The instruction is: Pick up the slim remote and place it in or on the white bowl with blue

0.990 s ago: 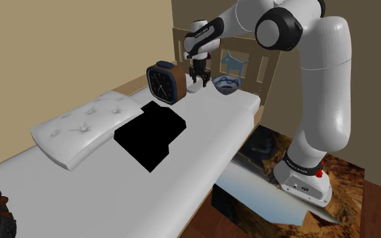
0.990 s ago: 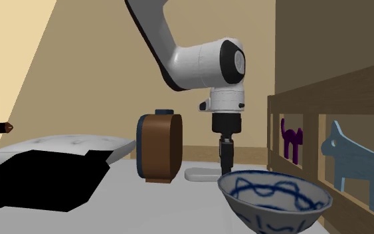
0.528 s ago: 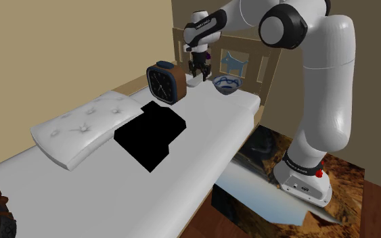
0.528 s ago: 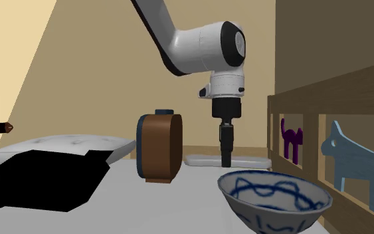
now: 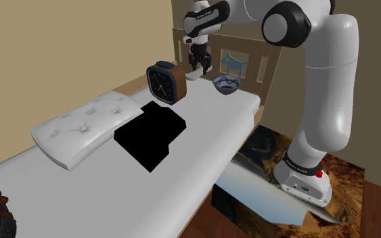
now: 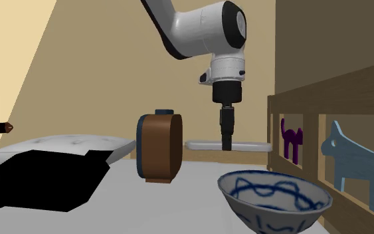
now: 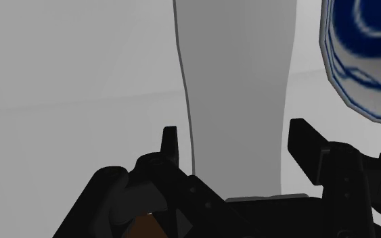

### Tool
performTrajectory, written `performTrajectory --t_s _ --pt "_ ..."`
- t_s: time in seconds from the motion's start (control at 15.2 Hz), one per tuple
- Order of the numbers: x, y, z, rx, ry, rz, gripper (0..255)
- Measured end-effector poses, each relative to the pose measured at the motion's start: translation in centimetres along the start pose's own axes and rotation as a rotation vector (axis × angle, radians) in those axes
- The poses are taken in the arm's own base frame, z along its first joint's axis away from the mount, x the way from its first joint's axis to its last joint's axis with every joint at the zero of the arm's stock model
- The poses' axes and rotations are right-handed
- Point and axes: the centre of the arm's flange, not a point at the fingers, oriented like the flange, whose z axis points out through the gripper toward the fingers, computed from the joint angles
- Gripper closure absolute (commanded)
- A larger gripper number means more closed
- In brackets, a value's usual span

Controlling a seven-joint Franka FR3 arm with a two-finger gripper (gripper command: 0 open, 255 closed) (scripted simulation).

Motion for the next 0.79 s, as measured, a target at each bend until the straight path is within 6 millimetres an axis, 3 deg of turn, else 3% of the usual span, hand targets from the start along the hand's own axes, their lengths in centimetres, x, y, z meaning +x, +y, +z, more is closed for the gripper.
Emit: performTrajectory --t_s 0.46,0.79 --pt "0.1 -0.1 -3.6 0.0 0.0 0.0 255" --pt "-2.4 -4.8 -4.2 0.0 0.0 0.001 255"
